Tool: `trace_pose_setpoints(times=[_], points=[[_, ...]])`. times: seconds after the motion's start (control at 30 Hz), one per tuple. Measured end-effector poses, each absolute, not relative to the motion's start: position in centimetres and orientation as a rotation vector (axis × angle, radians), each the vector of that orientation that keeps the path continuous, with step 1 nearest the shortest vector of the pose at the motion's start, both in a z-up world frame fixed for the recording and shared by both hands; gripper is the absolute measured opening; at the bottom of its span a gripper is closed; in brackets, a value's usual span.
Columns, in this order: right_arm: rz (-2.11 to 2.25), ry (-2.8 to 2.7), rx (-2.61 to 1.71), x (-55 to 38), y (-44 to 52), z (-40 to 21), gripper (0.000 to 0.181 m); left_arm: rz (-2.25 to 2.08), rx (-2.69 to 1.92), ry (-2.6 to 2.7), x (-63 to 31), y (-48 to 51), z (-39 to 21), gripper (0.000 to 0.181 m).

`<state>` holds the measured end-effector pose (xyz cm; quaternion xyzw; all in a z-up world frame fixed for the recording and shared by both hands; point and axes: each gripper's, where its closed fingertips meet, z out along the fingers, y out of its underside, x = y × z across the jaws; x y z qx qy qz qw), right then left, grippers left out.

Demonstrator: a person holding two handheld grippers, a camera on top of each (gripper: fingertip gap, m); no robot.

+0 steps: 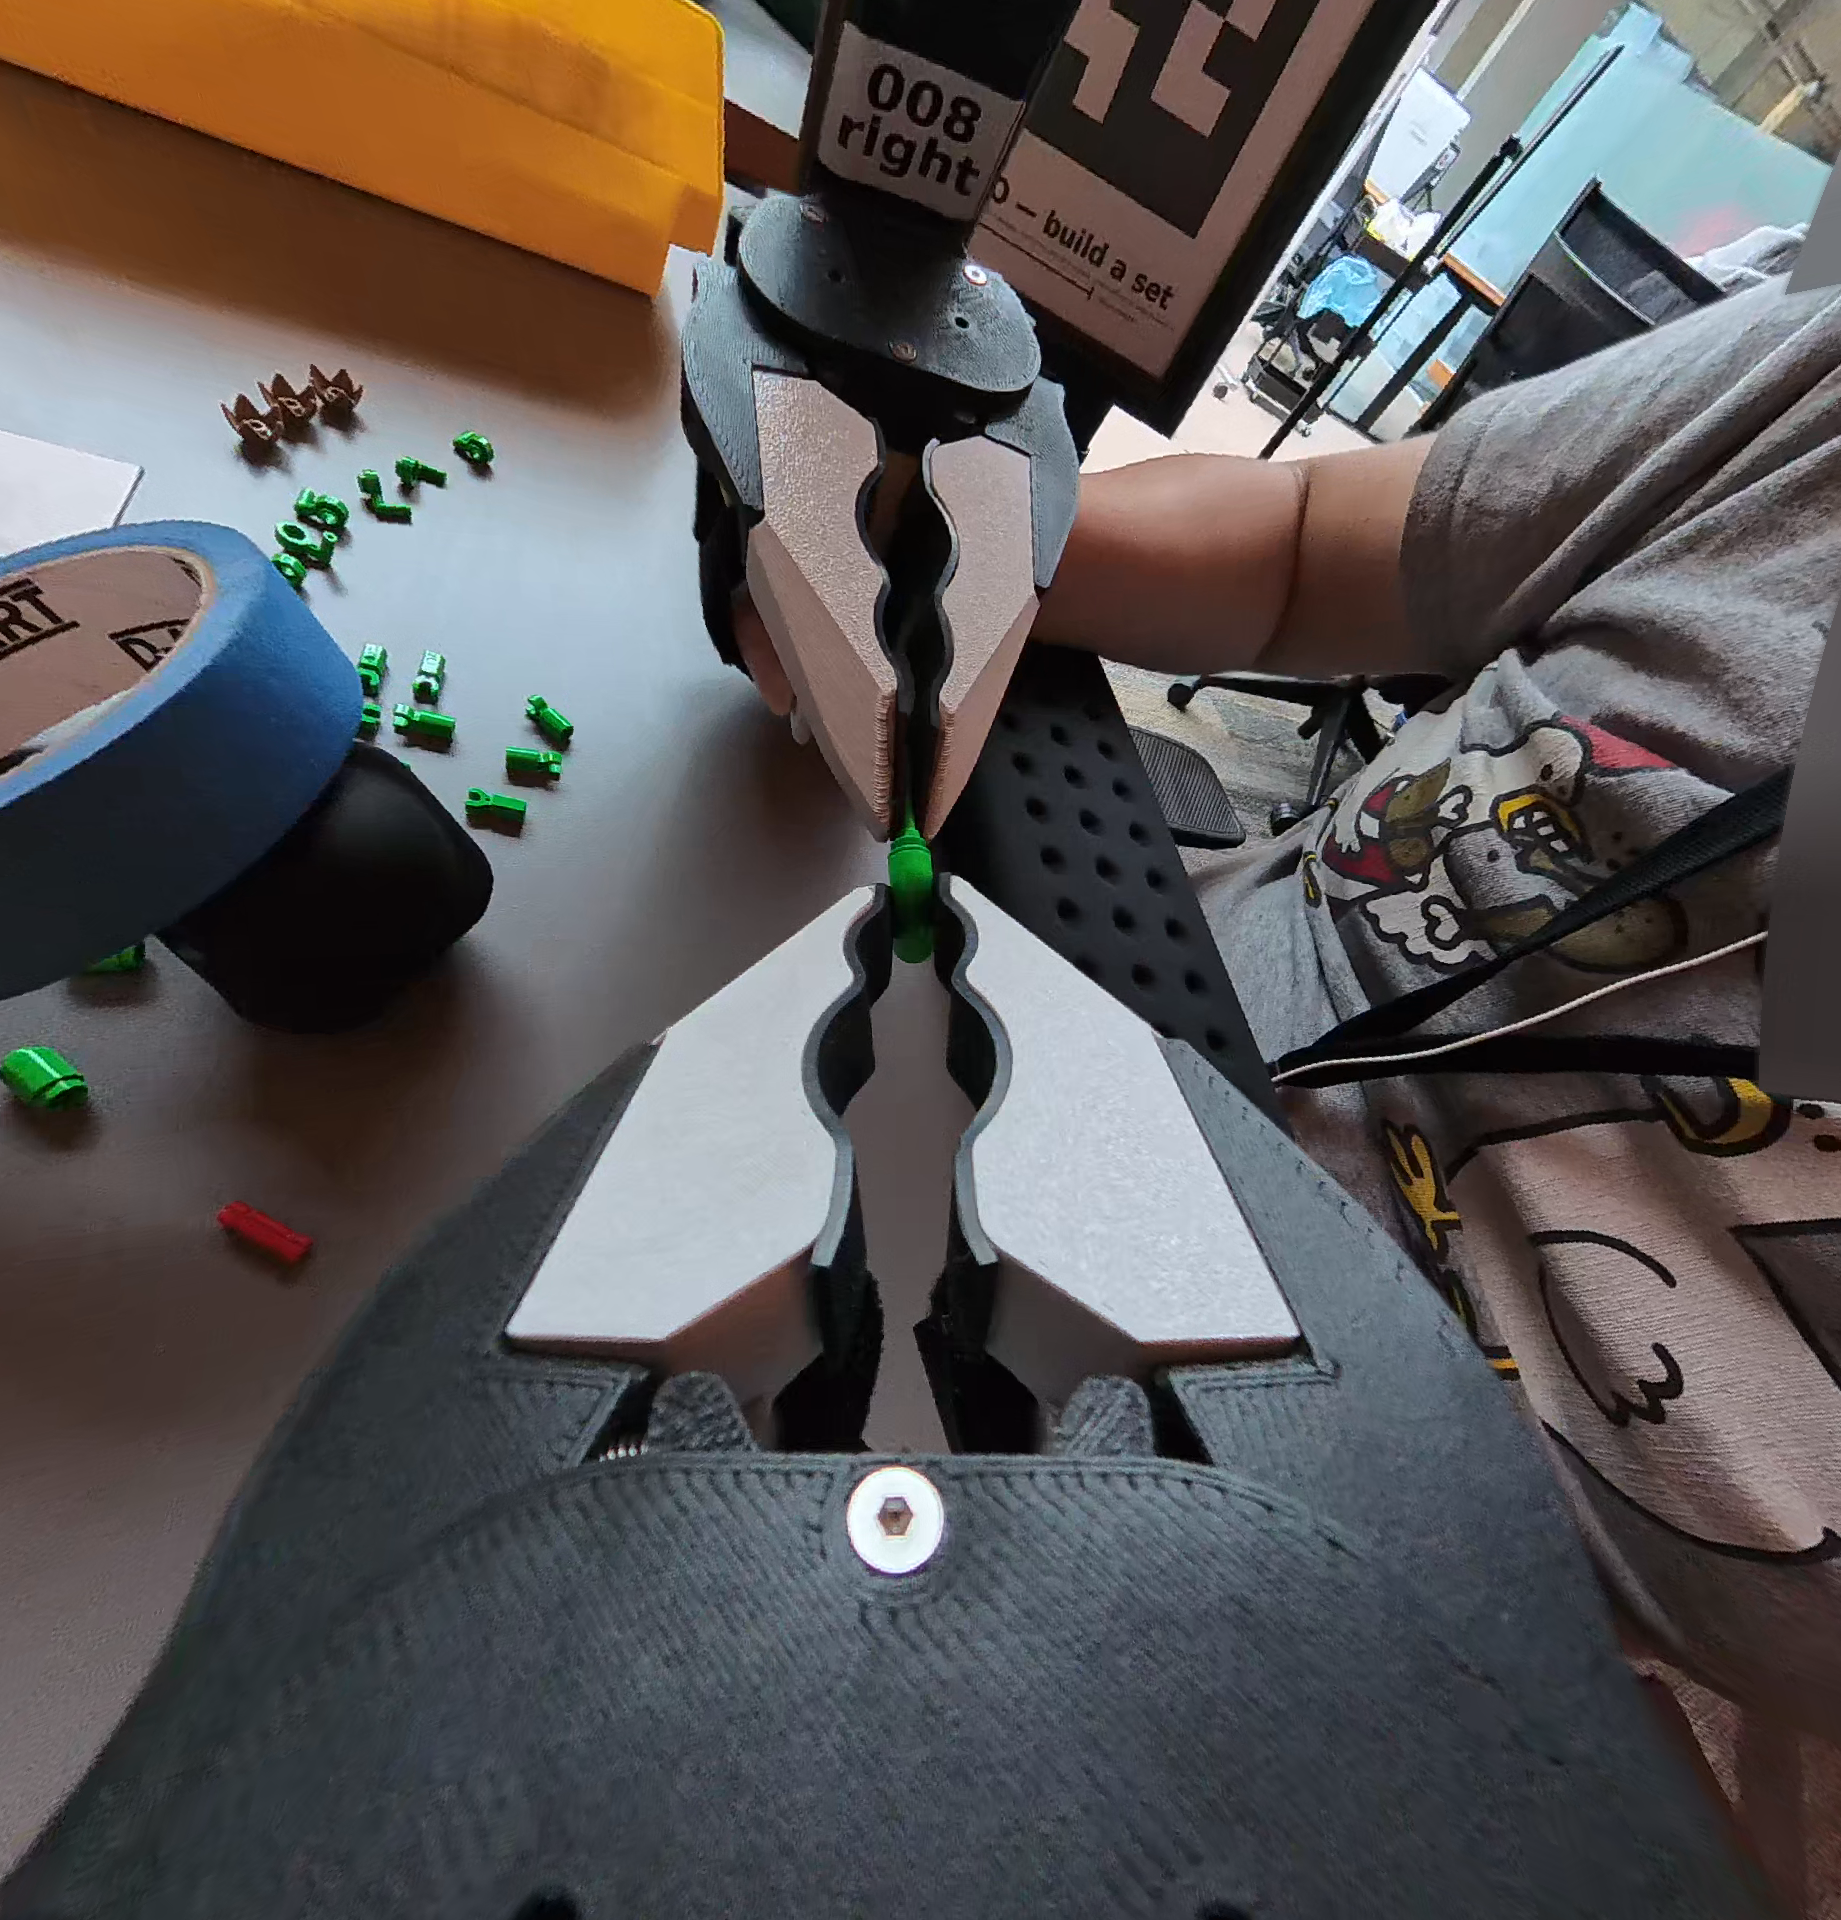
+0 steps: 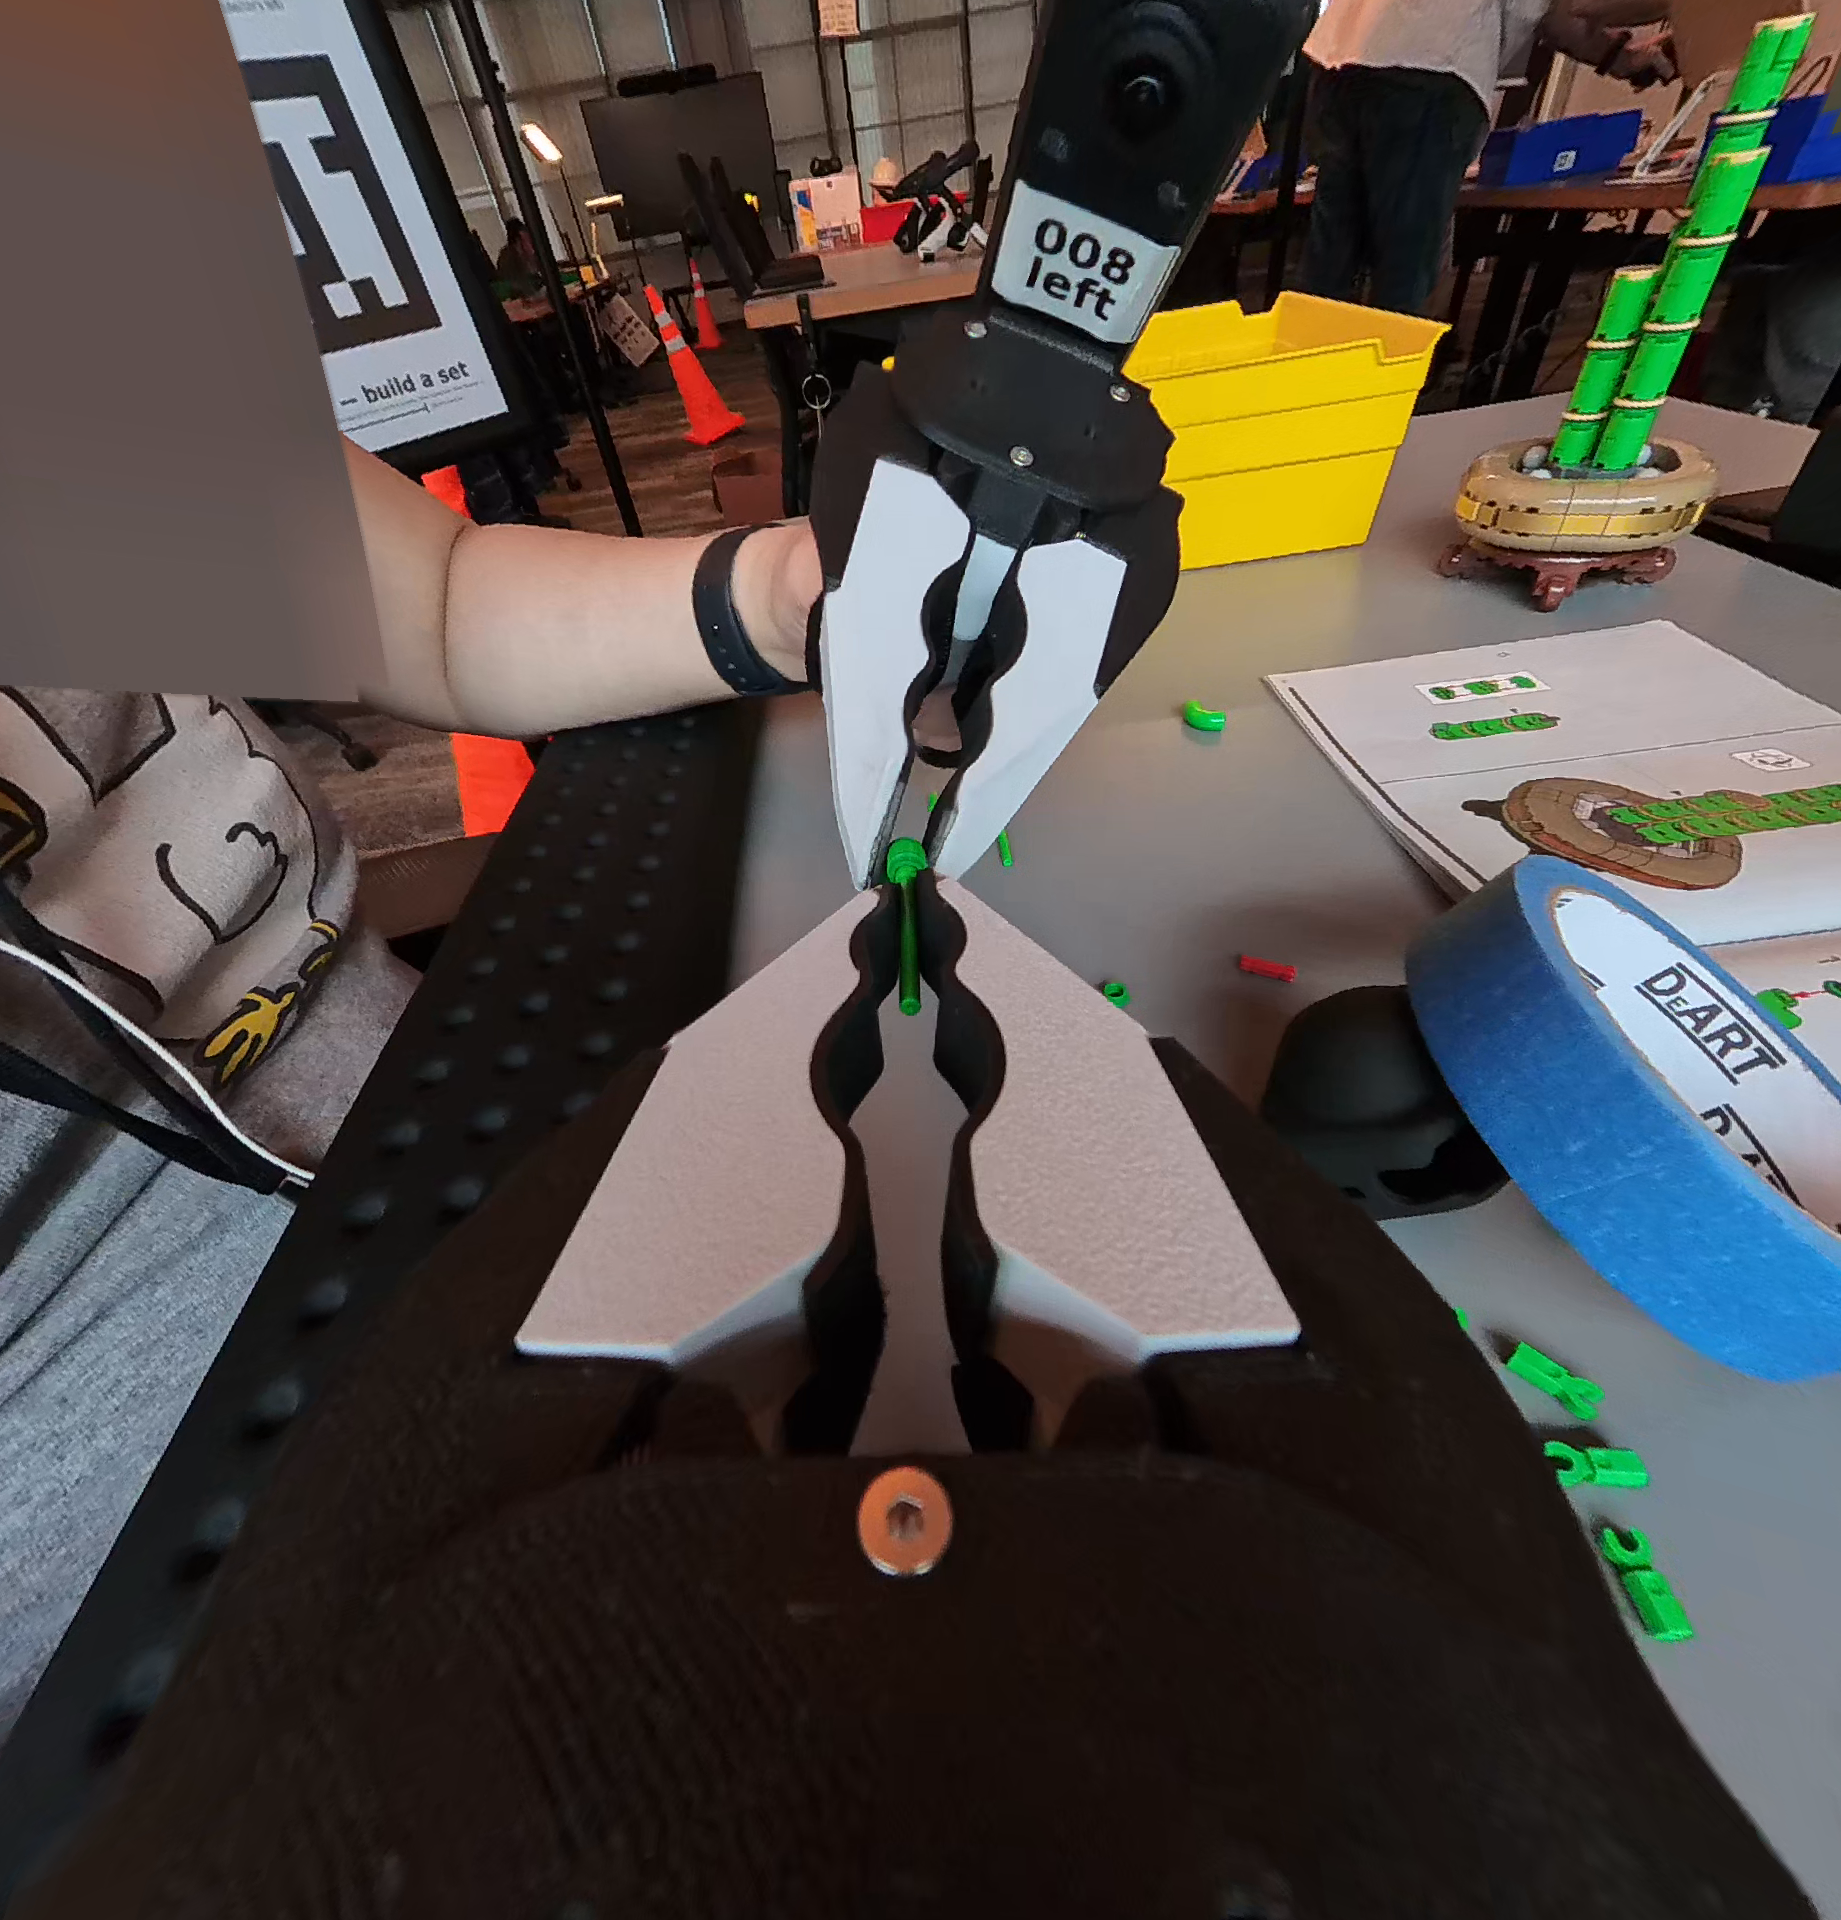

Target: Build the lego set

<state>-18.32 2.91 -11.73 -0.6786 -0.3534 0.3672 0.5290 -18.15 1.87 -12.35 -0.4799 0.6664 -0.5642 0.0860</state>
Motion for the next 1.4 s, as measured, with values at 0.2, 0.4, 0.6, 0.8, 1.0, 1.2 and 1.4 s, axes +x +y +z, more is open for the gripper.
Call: trace_pose_setpoints(times=[0.2, 0.4, 0.6, 0.8, 1.0, 1.2, 1.4], points=[[0.863, -0.868, -1.655, -18.8, 2.8, -12.5, 0.001, -1.585, -1.450, 2.071, -18.6, 1.6, -13.2, 0.004], [0.867, -0.885, -1.685, -19.1, 2.6, -13.2, 0.001, -1.498, -1.463, 2.126, -18.8, 1.5, -14.0, 0.004], [0.853, -0.914, -1.700, -19.4, 2.5, -13.6, 0.001, -1.447, -1.470, 2.175, -19.1, 1.2, -14.6, 0.004], [0.849, -0.935, -1.712, -19.6, 2.4, -14.0, 0.001, -1.416, -1.477, 2.204, -19.1, 1.1, -15.1, 0.004], [0.870, -0.909, -1.682, -19.3, 2.8, -12.8, 0.006, -1.626, -1.473, 2.107, -18.9, 1.3, -13.6, 0.006], [0.752, -0.656, -1.490, -14.7, 4.2, -7.7, 0.032, -1.986, -1.605, 1.610, -17.6, 5.3, -10.0, 0.004], [0.837, -0.512, -1.454, -13.1, 4.6, -6.3, 0.030, -2.141, -1.621, 1.257, -17.0, 8.1, -8.2, 0.004]])
